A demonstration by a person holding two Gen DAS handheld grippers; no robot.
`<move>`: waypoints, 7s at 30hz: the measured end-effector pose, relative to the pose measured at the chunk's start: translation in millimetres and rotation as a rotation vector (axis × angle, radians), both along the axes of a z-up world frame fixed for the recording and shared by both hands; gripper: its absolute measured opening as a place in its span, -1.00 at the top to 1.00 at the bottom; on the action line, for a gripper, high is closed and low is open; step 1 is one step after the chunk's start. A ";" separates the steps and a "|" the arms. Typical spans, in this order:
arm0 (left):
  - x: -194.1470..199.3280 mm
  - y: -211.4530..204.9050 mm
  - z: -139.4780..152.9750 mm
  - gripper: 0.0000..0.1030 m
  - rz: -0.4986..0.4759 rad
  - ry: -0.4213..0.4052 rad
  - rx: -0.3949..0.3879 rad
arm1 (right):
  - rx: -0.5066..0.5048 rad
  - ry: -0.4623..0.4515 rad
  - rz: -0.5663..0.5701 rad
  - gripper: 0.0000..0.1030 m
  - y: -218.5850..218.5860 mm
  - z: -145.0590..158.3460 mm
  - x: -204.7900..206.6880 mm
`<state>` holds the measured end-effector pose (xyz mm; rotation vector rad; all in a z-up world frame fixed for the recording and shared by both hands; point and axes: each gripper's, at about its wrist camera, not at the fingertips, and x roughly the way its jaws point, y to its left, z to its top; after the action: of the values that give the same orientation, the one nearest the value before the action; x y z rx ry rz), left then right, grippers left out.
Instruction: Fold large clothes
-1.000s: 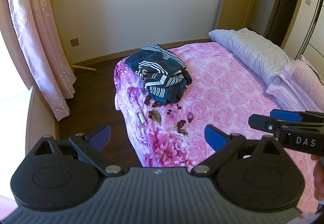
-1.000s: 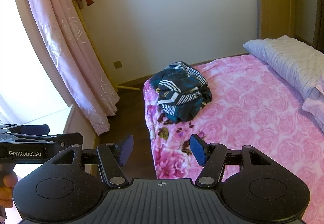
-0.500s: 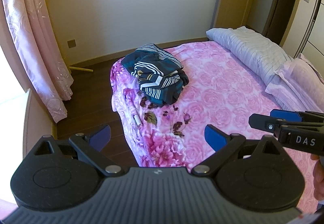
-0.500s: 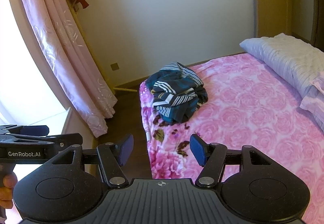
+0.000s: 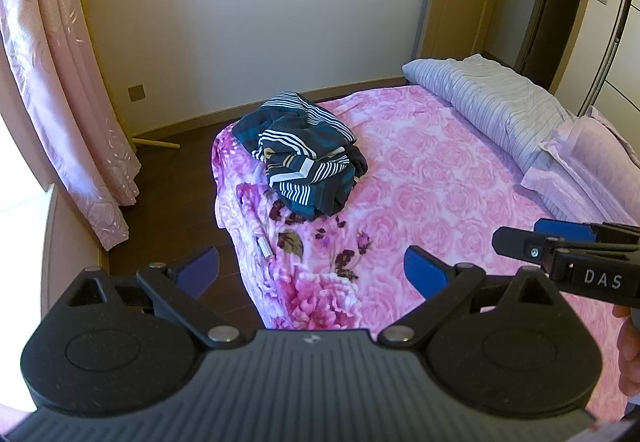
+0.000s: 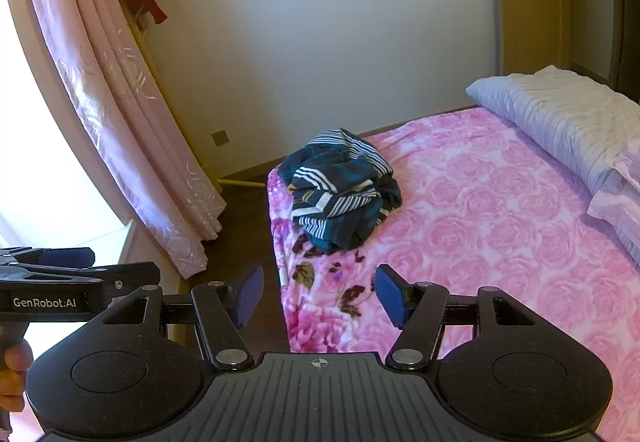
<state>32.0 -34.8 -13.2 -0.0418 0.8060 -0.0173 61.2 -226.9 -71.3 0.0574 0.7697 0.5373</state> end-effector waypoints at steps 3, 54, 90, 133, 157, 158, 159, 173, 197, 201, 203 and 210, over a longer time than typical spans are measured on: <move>0.0 -0.5 -0.1 -0.90 0.003 0.000 0.000 | 0.000 0.001 0.001 -0.14 0.9 1.1 2.6; 352.9 142.9 -144.4 -0.88 -0.029 0.298 -0.023 | 0.069 0.348 -0.249 -0.14 119.2 -139.5 296.4; 483.5 146.8 -185.9 -0.81 -0.112 0.272 -0.020 | 0.551 0.010 -0.412 0.96 103.4 -116.8 378.5; 19.8 -186.0 -100.4 -0.82 -1.020 0.188 0.071 | 0.124 0.258 -1.197 -0.16 -192.8 -37.1 -247.1; 55.4 -211.5 -134.2 -0.82 -1.247 0.267 0.154 | 0.127 0.352 -1.366 -0.16 -153.4 -71.8 -215.4; 56.7 -210.8 -136.3 -0.82 -1.248 0.269 0.155 | 0.129 0.356 -1.374 -0.16 -152.7 -74.1 -216.3; 57.7 -210.4 -138.6 -0.82 -1.248 0.271 0.156 | 0.130 0.361 -1.382 -0.16 -152.6 -76.2 -217.4; 67.0 -198.8 -209.1 -0.81 -1.137 0.296 0.207 | -0.127 0.378 -1.280 -0.16 -168.0 -128.7 -247.0; 58.4 -216.4 -367.2 -0.71 -1.288 -0.086 0.523 | -1.123 0.217 -0.301 0.38 -198.5 -387.5 -240.4; 58.3 -240.6 -386.6 -0.59 -1.383 -0.199 0.572 | -1.008 0.150 -0.451 0.89 -215.6 -360.6 -245.1; 63.4 -255.0 -394.6 -0.46 -1.421 -0.226 0.572 | -0.979 0.107 -0.546 0.89 -224.8 -342.4 -251.8; 75.6 -286.9 -427.3 -0.08 -1.586 -0.329 0.601 | -0.896 0.013 -0.734 0.89 -247.5 -294.6 -251.0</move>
<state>107.6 -321.7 -440.5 1.1450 0.3126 -1.2396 -189.8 -474.4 -365.9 -0.4733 0.8776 -0.5266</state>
